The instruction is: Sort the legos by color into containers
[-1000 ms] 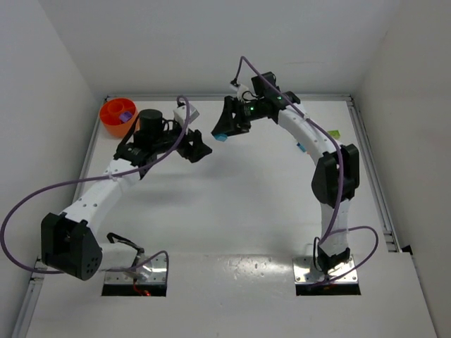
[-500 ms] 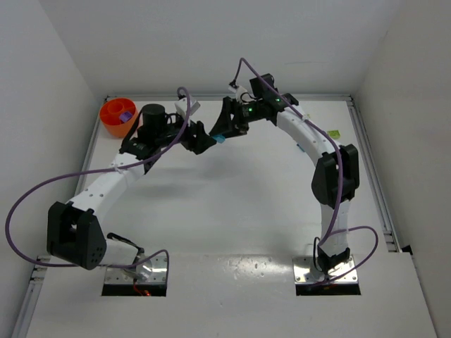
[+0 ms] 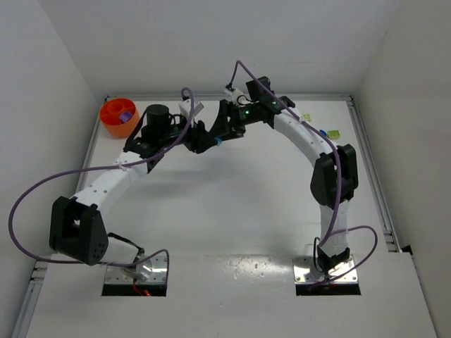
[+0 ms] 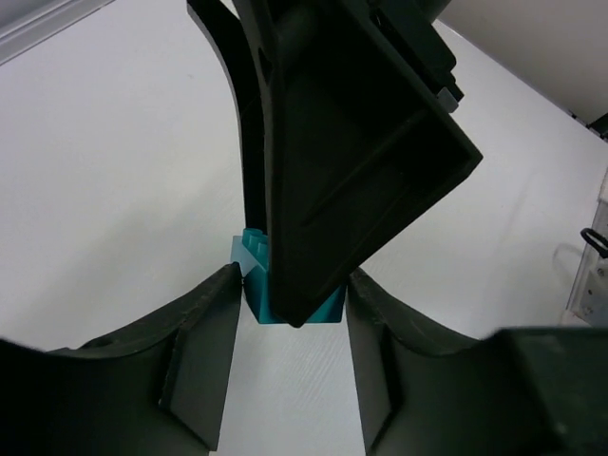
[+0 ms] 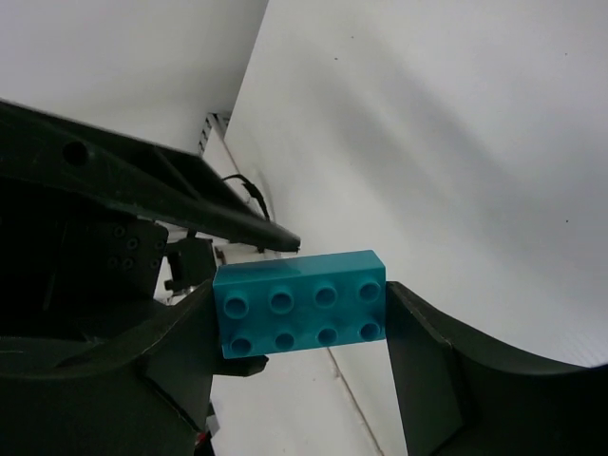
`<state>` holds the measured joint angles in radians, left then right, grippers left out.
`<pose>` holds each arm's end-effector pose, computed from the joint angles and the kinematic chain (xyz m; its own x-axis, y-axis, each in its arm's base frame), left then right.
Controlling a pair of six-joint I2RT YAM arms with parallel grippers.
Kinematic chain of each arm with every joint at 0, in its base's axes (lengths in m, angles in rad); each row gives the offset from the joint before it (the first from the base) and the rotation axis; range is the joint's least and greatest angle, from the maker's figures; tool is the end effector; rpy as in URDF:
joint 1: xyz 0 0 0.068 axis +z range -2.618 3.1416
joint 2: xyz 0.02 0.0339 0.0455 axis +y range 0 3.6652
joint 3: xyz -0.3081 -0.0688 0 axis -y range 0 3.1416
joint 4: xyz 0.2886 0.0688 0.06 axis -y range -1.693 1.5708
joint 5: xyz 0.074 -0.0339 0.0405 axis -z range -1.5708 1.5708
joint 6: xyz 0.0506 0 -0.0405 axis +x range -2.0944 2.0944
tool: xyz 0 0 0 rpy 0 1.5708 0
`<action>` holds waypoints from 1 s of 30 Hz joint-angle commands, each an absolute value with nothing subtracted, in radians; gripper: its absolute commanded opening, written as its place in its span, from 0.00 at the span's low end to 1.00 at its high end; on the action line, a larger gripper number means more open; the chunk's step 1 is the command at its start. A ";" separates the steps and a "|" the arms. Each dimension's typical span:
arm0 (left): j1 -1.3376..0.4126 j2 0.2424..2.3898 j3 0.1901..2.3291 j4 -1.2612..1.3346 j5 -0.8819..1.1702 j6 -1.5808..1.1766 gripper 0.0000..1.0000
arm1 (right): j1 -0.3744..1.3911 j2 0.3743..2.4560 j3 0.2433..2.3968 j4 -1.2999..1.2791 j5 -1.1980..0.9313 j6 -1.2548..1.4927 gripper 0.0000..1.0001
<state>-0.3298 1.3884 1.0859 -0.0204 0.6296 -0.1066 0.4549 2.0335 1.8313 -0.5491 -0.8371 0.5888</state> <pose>0.3370 -0.1469 0.3513 -0.3826 0.0401 -0.9231 0.7536 0.5915 -0.2867 0.4606 0.2671 0.3164 -0.9441 -0.0478 -0.3262 -0.3096 0.4685 0.8275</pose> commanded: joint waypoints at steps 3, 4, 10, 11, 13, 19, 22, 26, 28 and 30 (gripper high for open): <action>-0.337 1.399 1.124 0.025 0.635 -0.106 0.38 | 0.465 1.973 1.818 -0.512 -0.879 0.615 0.22; -0.337 1.399 1.124 0.025 0.635 -0.097 0.34 | 0.465 1.964 1.818 -0.512 -0.879 0.615 0.22; -0.337 1.367 1.095 0.002 0.626 -0.078 0.18 | 0.456 1.963 1.818 -0.503 -0.899 0.636 0.22; -0.337 1.358 1.086 -0.014 0.615 -0.066 0.18 | 0.445 1.963 1.818 -0.489 -0.899 0.637 0.24; -0.337 1.332 1.072 -0.027 0.606 -0.057 0.16 | 0.436 1.963 1.827 -0.489 -0.899 0.637 0.33; -0.337 1.255 0.999 -0.084 0.606 -0.026 0.14 | 0.354 1.963 1.905 -0.525 -0.865 0.612 0.64; -0.328 1.204 0.957 -0.106 0.606 -0.026 0.12 | 0.284 1.963 1.962 -0.569 -0.810 0.575 0.74; -0.295 1.141 0.916 -0.149 0.606 -0.026 0.12 | 0.178 1.973 2.002 -0.607 -0.761 0.536 0.79; -0.261 1.108 0.904 -0.179 0.597 -0.014 0.12 | 0.117 1.973 2.002 -0.617 -0.752 0.514 0.79; -0.230 1.085 0.904 -0.222 0.562 -0.002 0.12 | 0.086 1.973 2.014 -0.656 -0.692 0.476 0.79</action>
